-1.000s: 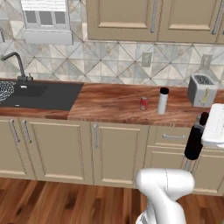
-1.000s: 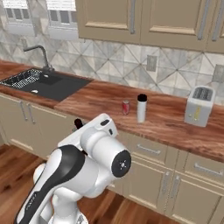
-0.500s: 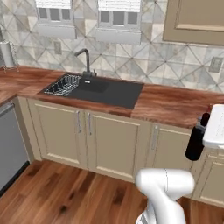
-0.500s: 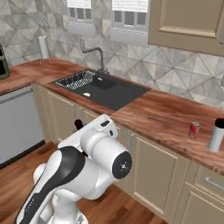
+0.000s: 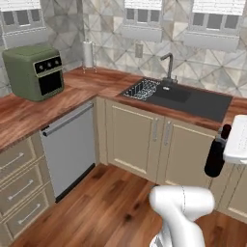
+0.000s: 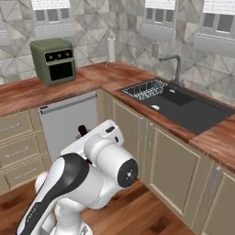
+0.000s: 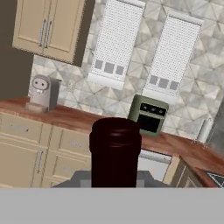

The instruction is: Move the drinks to the dining counter.

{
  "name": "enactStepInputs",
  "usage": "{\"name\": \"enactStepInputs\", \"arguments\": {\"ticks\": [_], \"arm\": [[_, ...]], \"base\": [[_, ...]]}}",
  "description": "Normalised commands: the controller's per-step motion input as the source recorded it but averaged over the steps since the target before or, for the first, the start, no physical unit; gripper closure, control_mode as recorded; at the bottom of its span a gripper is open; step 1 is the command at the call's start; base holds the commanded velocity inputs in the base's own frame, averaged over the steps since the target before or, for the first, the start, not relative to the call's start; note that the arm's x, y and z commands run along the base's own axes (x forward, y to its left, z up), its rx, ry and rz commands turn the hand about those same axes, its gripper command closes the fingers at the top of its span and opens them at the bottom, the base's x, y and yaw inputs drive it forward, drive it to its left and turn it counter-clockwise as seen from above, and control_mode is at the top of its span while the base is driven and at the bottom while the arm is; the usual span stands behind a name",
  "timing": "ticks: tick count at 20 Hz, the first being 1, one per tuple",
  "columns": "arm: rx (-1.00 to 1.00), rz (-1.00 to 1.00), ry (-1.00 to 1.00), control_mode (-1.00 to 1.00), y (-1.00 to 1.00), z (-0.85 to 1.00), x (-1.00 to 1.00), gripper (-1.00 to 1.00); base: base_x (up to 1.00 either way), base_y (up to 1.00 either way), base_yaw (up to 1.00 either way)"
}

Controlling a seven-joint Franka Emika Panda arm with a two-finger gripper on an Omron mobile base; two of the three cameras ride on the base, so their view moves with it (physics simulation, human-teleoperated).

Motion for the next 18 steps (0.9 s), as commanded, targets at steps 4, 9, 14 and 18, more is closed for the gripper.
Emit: {"name": "enactStepInputs", "arguments": {"ticks": [4, 9, 14, 18], "arm": [[0.0, 0.0, 0.0, 1.0, 0.0, 0.0, 0.0, 1.0], [0.0, 0.0, 0.0, 1.0, 0.0, 0.0, 0.0, 1.0], [0.0, 0.0, 0.0, 1.0, 0.0, 0.0, 0.0, 1.0], [0.0, 0.0, 0.0, 1.0, 0.0, 0.0, 0.0, 1.0]], "base": [[0.01, 0.89, 0.46], [0.0, 0.68, 0.51], [-0.04, 0.52, 0.59], [-0.18, 0.47, 0.64]]}}
